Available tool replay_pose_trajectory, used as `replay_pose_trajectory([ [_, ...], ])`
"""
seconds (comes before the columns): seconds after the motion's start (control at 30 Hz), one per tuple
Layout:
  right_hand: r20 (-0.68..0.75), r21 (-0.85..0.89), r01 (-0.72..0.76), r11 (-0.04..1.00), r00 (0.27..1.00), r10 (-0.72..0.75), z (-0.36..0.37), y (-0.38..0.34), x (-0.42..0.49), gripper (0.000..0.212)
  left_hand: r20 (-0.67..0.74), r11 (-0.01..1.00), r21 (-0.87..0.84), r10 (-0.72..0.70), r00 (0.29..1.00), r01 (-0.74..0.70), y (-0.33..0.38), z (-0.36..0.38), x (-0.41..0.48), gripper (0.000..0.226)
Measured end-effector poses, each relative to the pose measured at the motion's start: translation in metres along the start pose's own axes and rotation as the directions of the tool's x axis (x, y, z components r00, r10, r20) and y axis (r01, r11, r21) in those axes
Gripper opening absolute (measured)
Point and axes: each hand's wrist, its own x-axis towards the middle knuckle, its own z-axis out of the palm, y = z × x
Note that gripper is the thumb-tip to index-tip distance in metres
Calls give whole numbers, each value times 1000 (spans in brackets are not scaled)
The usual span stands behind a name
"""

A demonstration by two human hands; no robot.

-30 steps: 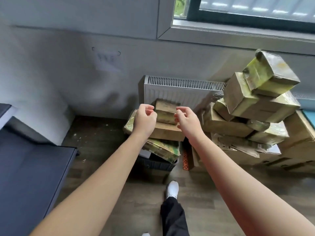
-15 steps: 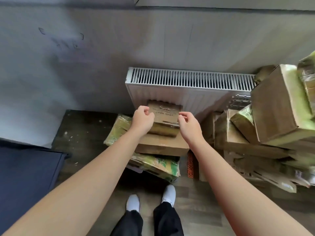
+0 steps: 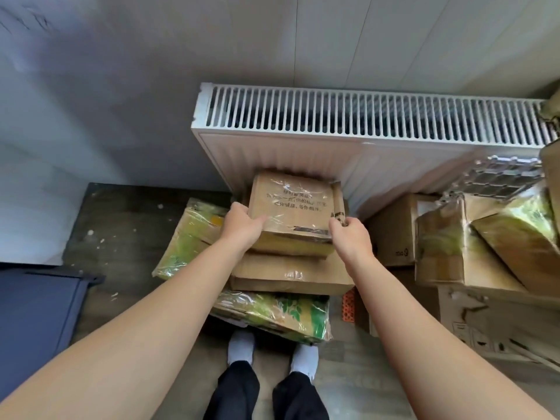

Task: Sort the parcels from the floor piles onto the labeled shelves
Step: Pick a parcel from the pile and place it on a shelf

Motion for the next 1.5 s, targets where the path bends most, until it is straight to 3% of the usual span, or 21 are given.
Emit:
replay_pose_trajectory([
  [0.1,-58,11,27,1000,998,-26,-7,-9,-15,37,-1,986,-153,-66,998,65,-3,-15,-17,35],
  [0.3,-80,103,214,971,975,-207,-31,-60,-65,27,47,954,-286,-75,996,86,-3,-68,-73,34],
  [0.43,145,263,215,940,955,-259,-43,-96,-98,39,20,919,-393,-31,999,36,-1,-111,-102,31],
  [0.53,390,397,62,916,892,-229,-55,-116,-117,84,-27,905,-425,9,1000,-19,5,-140,-118,28],
  [0.63,462,284,105,953,856,-232,-63,-137,-141,100,-115,915,-391,62,991,-103,12,-164,-130,24],
  [0.7,375,175,233,957,883,-284,-60,-151,-159,109,-228,950,-264,106,968,-166,20,-175,-138,38],
  [0.77,301,82,388,918,868,-394,-52,-166,-178,110,-284,944,-246,144,948,-217,33,-181,-150,40],
  [0.83,227,-48,546,837,822,-523,-40,-177,-195,101,-207,886,-391,178,962,-248,49,-181,-165,35],
  [0.93,172,-201,698,687,716,-677,-31,-193,-223,106,-32,721,-666,227,973,-190,68,-185,-184,48],
  [1.03,164,-228,774,590,628,-761,-28,-204,-234,102,-65,659,-729,198,978,-182,70,-195,-190,51],
  [1.13,173,-175,792,584,609,-774,-27,-216,-244,92,-128,615,-767,132,983,-183,63,-207,-186,33],
  [1.23,191,-134,767,628,642,-743,-25,-229,-248,47,-144,575,-797,121,982,-187,58,-218,-184,16],
  [1.3,166,128,636,761,743,-649,-25,-236,-248,27,-150,549,-812,133,980,-199,52,-223,-185,9],
  [1.37,189,282,457,843,836,-516,-27,-240,-246,34,-158,523,-822,168,973,-224,45,-226,-186,9],
  [1.5,308,205,342,917,867,-392,-29,-239,-242,44,-204,511,-804,247,947,-306,35,-230,-188,12],
])
